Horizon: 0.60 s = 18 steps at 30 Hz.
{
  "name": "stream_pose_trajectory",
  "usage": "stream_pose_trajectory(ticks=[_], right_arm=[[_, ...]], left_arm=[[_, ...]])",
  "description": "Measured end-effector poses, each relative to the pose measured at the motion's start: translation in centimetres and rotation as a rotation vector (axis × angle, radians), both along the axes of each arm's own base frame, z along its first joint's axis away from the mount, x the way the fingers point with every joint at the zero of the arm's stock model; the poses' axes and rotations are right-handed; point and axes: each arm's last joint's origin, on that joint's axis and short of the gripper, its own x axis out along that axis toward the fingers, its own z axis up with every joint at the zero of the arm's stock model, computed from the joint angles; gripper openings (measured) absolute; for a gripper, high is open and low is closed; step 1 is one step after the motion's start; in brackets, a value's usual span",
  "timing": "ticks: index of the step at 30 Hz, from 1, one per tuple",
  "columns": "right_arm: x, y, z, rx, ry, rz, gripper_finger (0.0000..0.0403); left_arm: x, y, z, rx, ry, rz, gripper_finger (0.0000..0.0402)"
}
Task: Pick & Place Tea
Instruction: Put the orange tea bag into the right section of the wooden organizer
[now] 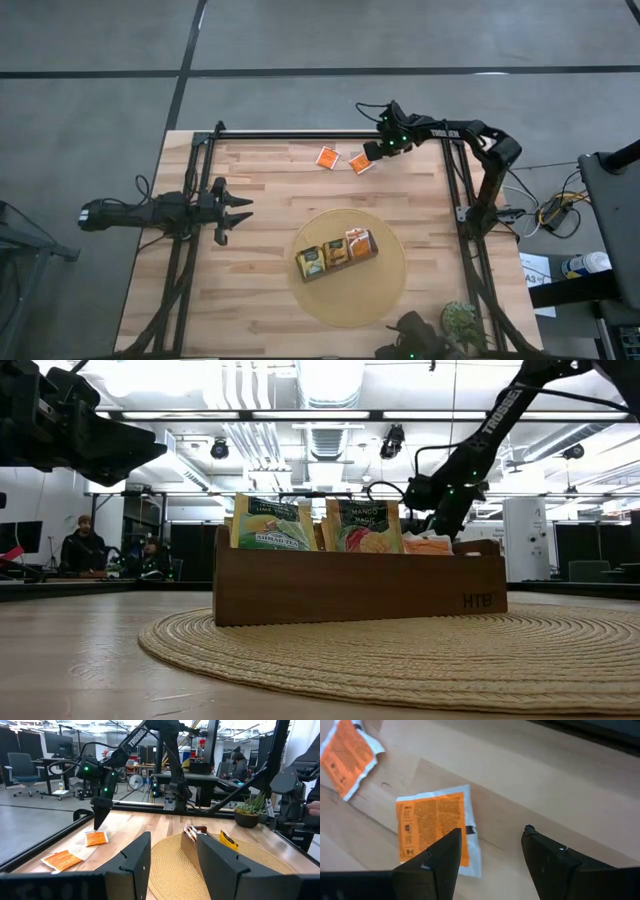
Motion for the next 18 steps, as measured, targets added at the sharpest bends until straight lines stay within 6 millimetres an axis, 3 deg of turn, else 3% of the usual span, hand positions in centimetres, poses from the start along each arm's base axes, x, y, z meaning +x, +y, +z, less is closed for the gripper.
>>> stream_pose_trajectory(ticks=[18], right_arm=[[1.02, 0.65, -0.15, -0.006, -0.032, 0.09, 0.0203]], left_arm=[[0.0, 0.0, 0.01, 0.0, -0.001, 0.0, 0.0153]])
